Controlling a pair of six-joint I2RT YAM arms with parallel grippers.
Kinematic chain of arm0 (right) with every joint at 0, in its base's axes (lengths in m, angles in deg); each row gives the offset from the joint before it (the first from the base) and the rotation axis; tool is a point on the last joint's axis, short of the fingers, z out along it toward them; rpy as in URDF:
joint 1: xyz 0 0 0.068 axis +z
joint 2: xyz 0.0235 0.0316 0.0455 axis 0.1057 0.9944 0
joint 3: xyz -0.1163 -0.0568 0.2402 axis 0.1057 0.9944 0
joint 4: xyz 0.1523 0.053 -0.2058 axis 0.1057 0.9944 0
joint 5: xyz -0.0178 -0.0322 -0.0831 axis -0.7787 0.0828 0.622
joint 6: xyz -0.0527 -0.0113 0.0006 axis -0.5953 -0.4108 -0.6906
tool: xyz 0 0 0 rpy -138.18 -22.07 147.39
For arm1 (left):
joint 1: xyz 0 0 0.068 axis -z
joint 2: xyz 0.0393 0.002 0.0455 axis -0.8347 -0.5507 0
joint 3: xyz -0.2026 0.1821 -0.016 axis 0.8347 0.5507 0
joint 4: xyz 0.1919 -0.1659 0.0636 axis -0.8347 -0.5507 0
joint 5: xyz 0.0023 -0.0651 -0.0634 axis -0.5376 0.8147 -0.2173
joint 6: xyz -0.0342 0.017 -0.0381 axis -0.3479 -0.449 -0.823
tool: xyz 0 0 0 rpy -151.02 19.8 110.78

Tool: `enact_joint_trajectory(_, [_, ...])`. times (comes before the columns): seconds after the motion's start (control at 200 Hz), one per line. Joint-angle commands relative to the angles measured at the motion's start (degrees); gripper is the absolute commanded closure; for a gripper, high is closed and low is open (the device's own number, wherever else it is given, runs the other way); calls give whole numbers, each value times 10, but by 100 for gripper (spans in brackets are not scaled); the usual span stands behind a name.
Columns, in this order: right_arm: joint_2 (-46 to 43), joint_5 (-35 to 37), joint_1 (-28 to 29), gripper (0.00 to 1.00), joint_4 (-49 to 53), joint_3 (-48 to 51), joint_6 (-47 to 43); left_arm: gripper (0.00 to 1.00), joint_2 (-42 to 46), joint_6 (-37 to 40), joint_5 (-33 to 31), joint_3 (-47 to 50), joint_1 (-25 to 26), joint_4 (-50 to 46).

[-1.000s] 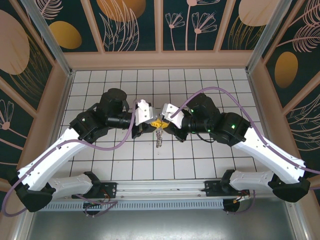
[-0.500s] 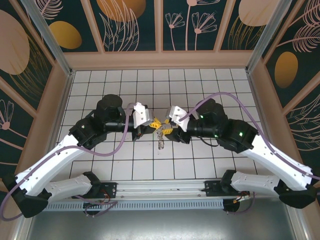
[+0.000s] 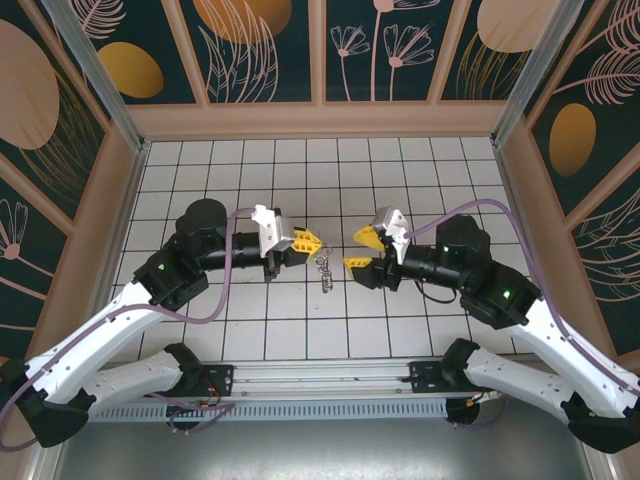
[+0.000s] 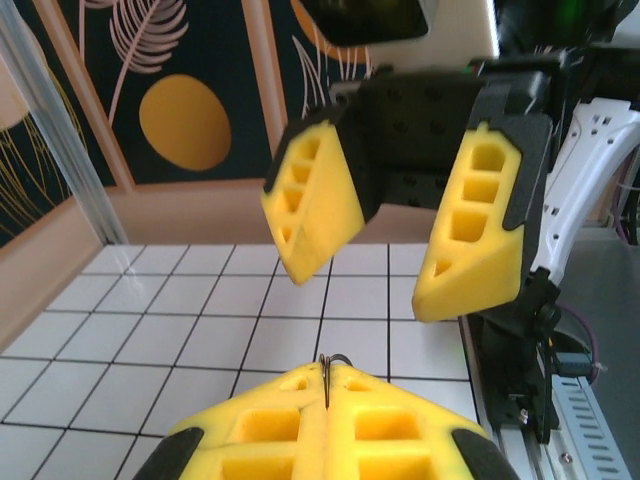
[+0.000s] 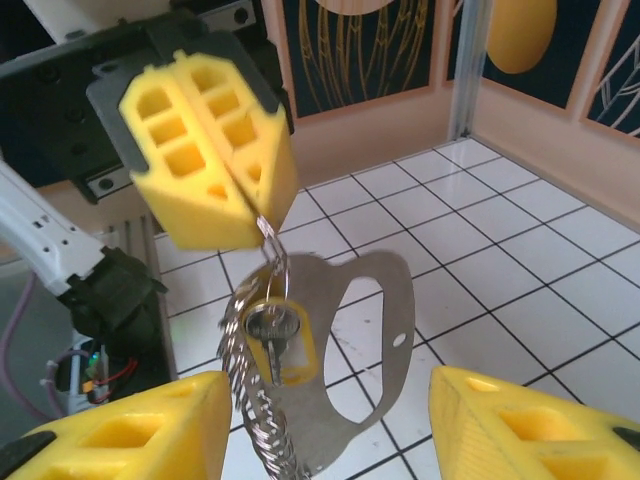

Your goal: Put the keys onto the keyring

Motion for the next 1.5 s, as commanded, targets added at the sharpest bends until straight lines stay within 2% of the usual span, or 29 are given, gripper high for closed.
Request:
enact_joint_trajectory(0.0, [-22,-87,-12,47,-62,23,34,100,15,-25,28,7,-1,57])
enact_joint_trajectory(0.11, [-17,-133,-17,49,-81,43,41,100,25,-35,36,11,-1,67])
enact_joint_trajectory(0.32, [-5,-164,-23,51,-104,52,43,100,30,-39,48,10,0,72])
enact_joint_trajectory(0.545, [-5,-219,-38,51,-190,70,73,100,29,-43,60,9,-1,73])
enact_joint_trajectory(0.916, [26,-240,-57,55,-283,68,141,100,29,-33,58,13,-1,62])
enact_joint_trajectory(1.091, [36,-246,-60,58,-285,66,155,100,29,-25,54,18,-1,61])
enact_joint_trajectory(1.186, [48,-248,-62,67,-277,60,157,100,29,-22,52,19,-1,61])
enact_joint_trajectory(1.271, [55,-252,-62,71,-277,59,159,100,28,-22,52,20,-1,61])
enact_joint_trajectory(1.496, [59,-256,-65,73,-273,63,159,100,31,-22,47,21,-1,61])
